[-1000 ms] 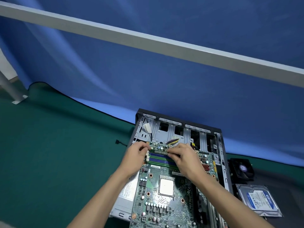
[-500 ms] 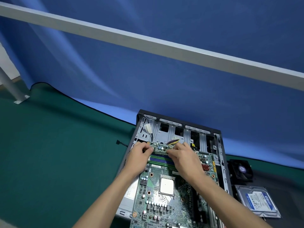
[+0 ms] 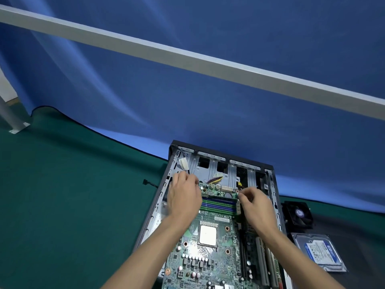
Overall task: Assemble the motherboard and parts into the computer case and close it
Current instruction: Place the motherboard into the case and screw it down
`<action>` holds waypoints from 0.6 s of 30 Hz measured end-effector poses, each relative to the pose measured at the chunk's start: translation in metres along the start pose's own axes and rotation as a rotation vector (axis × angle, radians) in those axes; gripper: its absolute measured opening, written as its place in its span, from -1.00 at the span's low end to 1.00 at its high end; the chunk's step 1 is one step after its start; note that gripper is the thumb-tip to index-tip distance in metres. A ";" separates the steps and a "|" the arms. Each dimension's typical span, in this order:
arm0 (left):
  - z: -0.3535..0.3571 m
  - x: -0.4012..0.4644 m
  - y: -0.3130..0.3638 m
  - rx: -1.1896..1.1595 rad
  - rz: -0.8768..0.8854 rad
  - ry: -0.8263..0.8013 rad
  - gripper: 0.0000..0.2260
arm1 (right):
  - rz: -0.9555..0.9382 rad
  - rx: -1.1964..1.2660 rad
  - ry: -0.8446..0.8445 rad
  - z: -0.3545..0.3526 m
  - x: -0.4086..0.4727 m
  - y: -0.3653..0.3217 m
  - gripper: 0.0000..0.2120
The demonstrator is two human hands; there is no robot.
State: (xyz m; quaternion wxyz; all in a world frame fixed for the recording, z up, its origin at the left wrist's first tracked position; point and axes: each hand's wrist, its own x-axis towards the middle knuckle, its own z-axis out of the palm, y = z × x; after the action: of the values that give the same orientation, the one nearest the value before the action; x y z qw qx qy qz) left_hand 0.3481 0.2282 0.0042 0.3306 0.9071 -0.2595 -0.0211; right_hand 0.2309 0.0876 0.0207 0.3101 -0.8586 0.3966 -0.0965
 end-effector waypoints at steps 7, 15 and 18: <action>0.036 -0.005 0.018 0.006 0.122 -0.072 -0.65 | 0.107 0.183 -0.079 -0.001 -0.004 0.008 -0.78; 0.045 -0.004 0.019 0.281 0.139 -0.054 -0.55 | 0.167 0.216 -0.058 0.003 0.000 0.011 -0.88; 0.047 -0.003 0.019 0.313 0.134 -0.070 -0.54 | 0.183 0.187 -0.058 0.002 0.004 0.011 -0.84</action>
State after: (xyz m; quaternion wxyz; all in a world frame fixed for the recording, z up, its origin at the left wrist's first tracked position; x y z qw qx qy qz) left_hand 0.3265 0.1897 -0.0211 0.1770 0.9269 -0.3309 0.0101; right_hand 0.2276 0.0801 0.0121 0.4076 -0.7886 0.4534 -0.0796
